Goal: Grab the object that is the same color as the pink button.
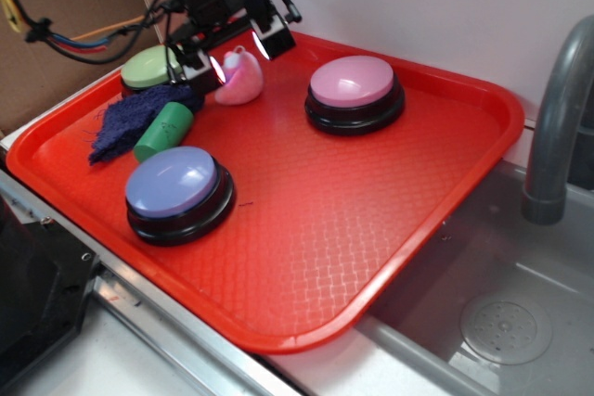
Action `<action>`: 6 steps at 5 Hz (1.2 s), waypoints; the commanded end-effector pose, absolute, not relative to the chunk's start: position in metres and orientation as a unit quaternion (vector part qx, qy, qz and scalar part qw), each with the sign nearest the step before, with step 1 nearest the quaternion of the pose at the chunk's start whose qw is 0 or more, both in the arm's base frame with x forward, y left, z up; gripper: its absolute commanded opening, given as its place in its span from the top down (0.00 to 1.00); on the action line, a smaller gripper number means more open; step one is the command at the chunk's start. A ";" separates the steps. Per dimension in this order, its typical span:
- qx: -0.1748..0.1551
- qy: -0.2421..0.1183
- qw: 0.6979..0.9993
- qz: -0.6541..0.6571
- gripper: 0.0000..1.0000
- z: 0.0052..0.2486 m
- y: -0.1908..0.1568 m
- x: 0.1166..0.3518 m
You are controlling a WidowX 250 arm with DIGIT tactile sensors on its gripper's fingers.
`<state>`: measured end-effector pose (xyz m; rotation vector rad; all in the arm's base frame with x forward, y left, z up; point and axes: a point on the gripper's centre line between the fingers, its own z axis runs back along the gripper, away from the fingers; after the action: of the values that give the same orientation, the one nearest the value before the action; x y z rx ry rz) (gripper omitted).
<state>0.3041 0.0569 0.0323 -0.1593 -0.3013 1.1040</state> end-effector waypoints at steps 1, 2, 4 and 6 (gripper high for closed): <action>-0.089 -0.161 0.842 0.507 0.33 0.034 0.058 0.317; -0.087 -0.159 0.844 0.504 1.00 0.034 0.058 0.316; -0.095 -0.144 0.854 0.492 1.00 0.045 0.059 0.313; -0.117 -0.098 0.932 0.328 1.00 0.106 0.062 0.295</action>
<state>0.2906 0.0461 0.0820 -0.2276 -0.1228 0.6866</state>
